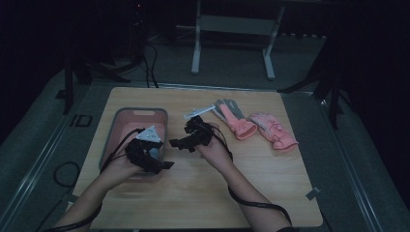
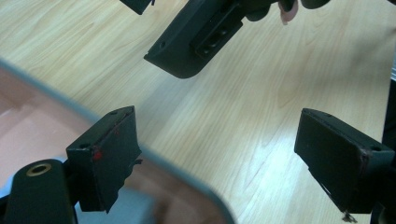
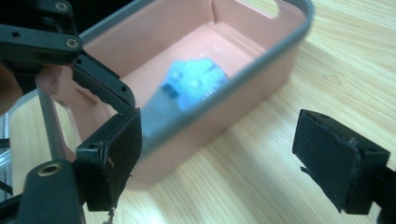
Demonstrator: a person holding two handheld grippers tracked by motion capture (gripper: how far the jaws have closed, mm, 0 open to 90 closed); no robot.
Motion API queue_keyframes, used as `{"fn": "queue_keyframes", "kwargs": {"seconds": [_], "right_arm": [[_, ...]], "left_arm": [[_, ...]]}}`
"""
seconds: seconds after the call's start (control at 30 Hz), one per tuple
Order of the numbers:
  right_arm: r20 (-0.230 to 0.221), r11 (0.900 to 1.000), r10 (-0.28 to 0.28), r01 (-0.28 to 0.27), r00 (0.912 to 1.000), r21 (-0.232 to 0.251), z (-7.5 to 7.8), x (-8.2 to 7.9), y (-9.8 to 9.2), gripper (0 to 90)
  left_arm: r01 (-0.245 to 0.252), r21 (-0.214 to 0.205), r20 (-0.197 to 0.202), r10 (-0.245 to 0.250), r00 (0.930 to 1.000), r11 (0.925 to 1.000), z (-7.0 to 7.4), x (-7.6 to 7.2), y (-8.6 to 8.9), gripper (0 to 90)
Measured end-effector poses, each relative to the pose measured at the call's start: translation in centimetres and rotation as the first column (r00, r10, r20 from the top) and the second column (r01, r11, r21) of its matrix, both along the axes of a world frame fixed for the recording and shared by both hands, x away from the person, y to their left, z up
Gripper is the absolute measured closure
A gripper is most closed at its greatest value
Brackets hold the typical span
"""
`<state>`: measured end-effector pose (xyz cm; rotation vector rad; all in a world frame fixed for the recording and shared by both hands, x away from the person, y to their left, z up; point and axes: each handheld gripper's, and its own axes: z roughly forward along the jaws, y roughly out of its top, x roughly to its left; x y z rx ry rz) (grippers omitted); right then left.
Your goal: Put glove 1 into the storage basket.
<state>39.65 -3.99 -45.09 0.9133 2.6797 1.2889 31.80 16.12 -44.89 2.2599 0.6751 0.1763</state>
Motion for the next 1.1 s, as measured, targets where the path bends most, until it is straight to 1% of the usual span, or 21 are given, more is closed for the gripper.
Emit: {"fn": "queue_keyframes", "kwargs": {"seconds": [0.07, 0.13, 0.23, 0.33, 0.4, 0.47, 0.5, 0.6, 0.63, 0.67, 0.7, 0.73, 0.77, 0.8, 0.9, 0.93, 1.0, 1.03, 1.07, 1.1], "right_arm": [[-0.008, 0.9999, -0.011, 0.011, 0.9999, 0.006, -0.1, -0.1, -1.0, 14.9], [-0.027, 0.9999, -0.016, 0.016, 0.9995, 0.002, -0.2, -0.1, -2.0, 14.9], [-0.026, 0.9999, -0.015, 0.015, 0.9995, 0.007, -0.3, -0.3, -3.2, 13.8], [-0.005, 0.9999, -0.015, 0.015, 0.9999, 0.001, -0.3, -0.6, -4.5, 13.6], [-0.007, 0.9997, -0.025, 0.025, 0.9997, -0.003, -0.4, -0.7, -5.1, 13.4], [-0.008, 0.9994, -0.033, 0.034, 0.9994, 0.009, -0.5, -0.9, -5.8, 12.5], [-0.005, 0.9995, -0.030, 0.030, 0.9995, 0.005, -0.6, -0.9, -6.0, 12.3], [0.004, 0.9995, -0.032, 0.032, 0.9995, -0.004, -0.9, -1.2, -7.1, 12.2], [0.004, 0.9995, -0.032, 0.032, 0.9995, -0.004, -0.9, -1.2, -7.1, 12.2], [0.006, 0.9994, -0.034, 0.034, 0.9994, -0.004, -1.0, -1.2, -7.3, 12.2], [0.006, 0.9992, -0.039, 0.039, 0.9992, 0.001, -1.3, -1.3, -8.1, 12.5], [0.008, 0.9990, -0.044, 0.044, 0.9990, 0.001, -1.4, -1.3, -8.5, 13.8], [0.010, 0.9988, -0.049, 0.049, 0.9987, 0.006, -1.5, -1.3, -8.9, 14.0], [0.010, 0.9988, -0.049, 0.049, 0.9987, 0.008, -1.6, -1.3, -9.3, 14.5], [0.019, 0.9982, -0.059, 0.058, 0.9981, 0.014, -1.8, -1.3, -10.3, 19.1], [0.021, 0.9981, -0.059, 0.059, 0.9980, 0.016, -1.9, -1.3, -10.7, 21.2], [0.025, 0.9978, -0.066, 0.065, 0.9975, 0.014, -2.0, -1.3, -11.3, 22.5], [0.025, 0.9978, -0.066, 0.065, 0.9975, 0.014, -2.0, -1.3, -11.3, 22.5], [0.022, 0.9973, -0.072, 0.072, 0.9972, 0.015, -2.2, -1.3, -11.6, 24.5], [0.026, 0.9966, -0.082, 0.081, 0.9963, 0.012, -2.3, -1.3, -12.2, 26.6]], "left_arm": [[0.009, 0.011, 0.005, -0.009, 0.9999, 0.9999, -0.2, -0.1, -0.7, 14.0], [0.019, 0.006, 0.008, -0.019, 0.9998, 0.9998, -0.3, -0.2, -1.4, 14.0], [0.033, -0.008, 0.010, -0.033, 0.9994, 0.9994, -0.5, -0.5, -2.3, 14.0], [0.039, -0.013, 0.021, -0.039, 0.9990, 0.9992, -0.8, -0.6, -3.4, 14.0], [0.044, -0.020, 0.016, -0.044, 0.9989, 0.9988, -1.1, -0.7, -3.9, 14.0], [0.051, -0.022, 0.018, -0.050, 0.9986, 0.9985, -1.3, -0.8, -4.5, 14.0], [0.056, -0.024, 0.021, -0.056, 0.9982, 0.9981, -1.5, -0.9, -4.8, 14.0], [0.060, -0.034, 0.015, -0.060, 0.9981, 0.9976, -1.8, -1.2, -5.5, 14.0], [0.060, -0.034, 0.015, -0.060, 0.9981, 0.9976, -1.8, -1.2, -5.5, 14.0], [0.057, -0.026, 0.019, -0.056, 0.9982, 0.9980, -2.2, -1.4, -6.0, 14.0], [0.059, -0.028, 0.014, -0.059, 0.9982, 0.9979, -2.3, -1.4, -6.2, 14.0], [0.057, -0.031, 0.014, -0.057, 0.9983, 0.9979, -2.4, -1.5, -6.4, 14.0], [0.050, -0.036, 0.024, -0.049, 0.9985, 0.9981, -2.5, -1.7, -6.5, 14.0], [0.052, -0.043, 0.029, -0.051, 0.9983, 0.9977, -2.6, -1.8, -6.7, 14.0], [0.051, -0.065, 0.031, -0.049, 0.9983, 0.9965, -3.1, -2.1, -7.3, 14.0], [0.057, -0.064, 0.028, -0.055, 0.9981, 0.9964, -3.3, -2.2, -7.5, 14.0], [0.063, -0.055, 0.031, -0.061, 0.9976, 0.9965, -3.8, -2.5, -8.0, 14.0], [0.063, -0.055, 0.031, -0.061, 0.9976, 0.9965, -3.8, -2.5, -8.0, 14.0], [0.072, -0.050, 0.034, -0.071, 0.9969, 0.9961, -4.3, -2.7, -8.4, 14.0], [0.072, -0.054, 0.034, -0.070, 0.9970, 0.9959, -4.6, -2.8, -8.6, 14.0]]}}
